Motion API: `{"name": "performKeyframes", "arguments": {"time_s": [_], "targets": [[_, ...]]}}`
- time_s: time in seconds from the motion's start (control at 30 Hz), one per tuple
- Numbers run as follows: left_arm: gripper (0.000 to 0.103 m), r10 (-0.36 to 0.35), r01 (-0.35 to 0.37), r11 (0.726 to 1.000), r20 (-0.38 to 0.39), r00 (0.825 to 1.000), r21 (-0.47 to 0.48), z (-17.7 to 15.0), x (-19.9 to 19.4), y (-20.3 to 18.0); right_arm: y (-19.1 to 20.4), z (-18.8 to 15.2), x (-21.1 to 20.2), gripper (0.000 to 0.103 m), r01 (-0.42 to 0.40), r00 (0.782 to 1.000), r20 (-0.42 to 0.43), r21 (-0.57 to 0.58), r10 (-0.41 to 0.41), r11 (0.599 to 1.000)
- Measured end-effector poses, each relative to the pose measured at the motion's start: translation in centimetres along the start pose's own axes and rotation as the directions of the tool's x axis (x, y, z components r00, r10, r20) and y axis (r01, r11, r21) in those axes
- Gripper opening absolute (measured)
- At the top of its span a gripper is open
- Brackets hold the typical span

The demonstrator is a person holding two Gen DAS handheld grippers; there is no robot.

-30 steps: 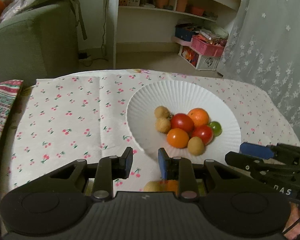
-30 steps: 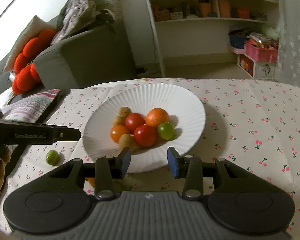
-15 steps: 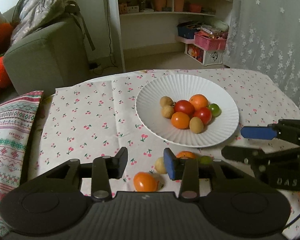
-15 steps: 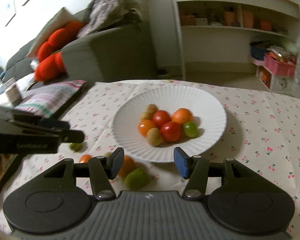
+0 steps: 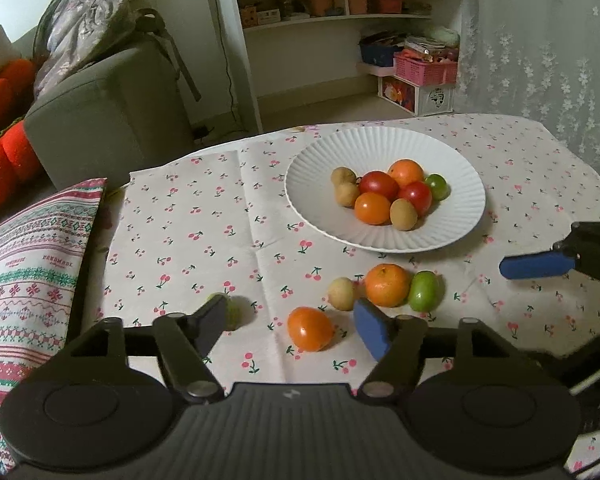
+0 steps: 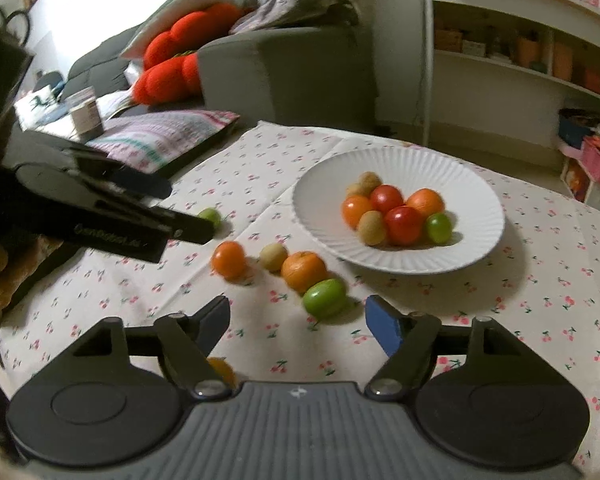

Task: Organize fruits
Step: 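Withdraw both grippers from the plate toward the remaining fruits, then grasp a brownish round fruit with the right gripper while the left gripper grasps an orange tomato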

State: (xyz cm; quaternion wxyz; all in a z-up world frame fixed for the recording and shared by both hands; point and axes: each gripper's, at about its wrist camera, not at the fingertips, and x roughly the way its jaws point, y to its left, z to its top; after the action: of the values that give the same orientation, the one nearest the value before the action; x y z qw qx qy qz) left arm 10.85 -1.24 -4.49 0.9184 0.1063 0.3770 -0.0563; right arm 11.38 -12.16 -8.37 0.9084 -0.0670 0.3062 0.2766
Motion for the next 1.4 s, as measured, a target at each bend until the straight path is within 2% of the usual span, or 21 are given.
{"name": "performKeyframes", "arguments": {"time_s": [0.07,0.33,0.67,0.73,0.87,0.97,1.13,1.23,1.4], "targets": [[0.074,0.010,-0.010,1.000,0.003,1.000,0.011,-0.2,-0.1,-0.2,0.5,-0.2,0.1,0.077,-0.018,1.000,-0.010,-0.023,0.018,1.000],[0.087,0.049,-0.049,0.999,-0.034,0.998,0.018,-0.4,0.3,-0.2,1.7,-0.9,0.7,0.081,-0.094,0.994,-0.070,-0.059,0.089,0.994],[0.088,-0.024,0.010,0.995,-0.142,0.990,-0.096,-0.7,1.7,1.2,3.2,-1.8,1.4,0.081,-0.137,0.983,-0.137,-0.108,0.122,0.985],[0.088,-0.065,0.037,0.985,-0.160,0.985,-0.171,-0.6,2.0,2.3,3.3,-1.9,1.5,0.081,-0.136,0.983,-0.141,-0.119,0.119,0.984],[0.088,-0.162,0.091,0.929,-0.172,0.972,-0.359,-1.0,2.6,5.0,3.3,-1.9,1.7,0.081,-0.129,0.983,-0.148,-0.129,0.110,0.983],[0.087,-0.191,0.106,0.904,-0.169,0.967,-0.414,-1.4,3.1,5.3,3.4,-2.0,2.0,0.080,-0.121,0.983,-0.157,-0.134,0.100,0.983],[0.082,-0.166,0.108,0.942,-0.161,0.973,-0.319,-1.3,3.7,3.4,3.9,-2.1,2.5,0.057,-0.111,0.983,-0.165,-0.153,0.085,0.982],[0.075,-0.148,0.101,0.961,-0.172,0.974,-0.259,-1.4,4.3,2.4,4.0,-2.2,2.9,0.052,-0.112,0.981,-0.172,-0.152,0.085,0.982],[0.065,-0.137,0.099,0.973,-0.177,0.975,-0.207,-1.6,5.6,1.9,4.4,-2.6,3.3,0.043,-0.114,0.980,-0.183,-0.166,0.083,0.980]]}}
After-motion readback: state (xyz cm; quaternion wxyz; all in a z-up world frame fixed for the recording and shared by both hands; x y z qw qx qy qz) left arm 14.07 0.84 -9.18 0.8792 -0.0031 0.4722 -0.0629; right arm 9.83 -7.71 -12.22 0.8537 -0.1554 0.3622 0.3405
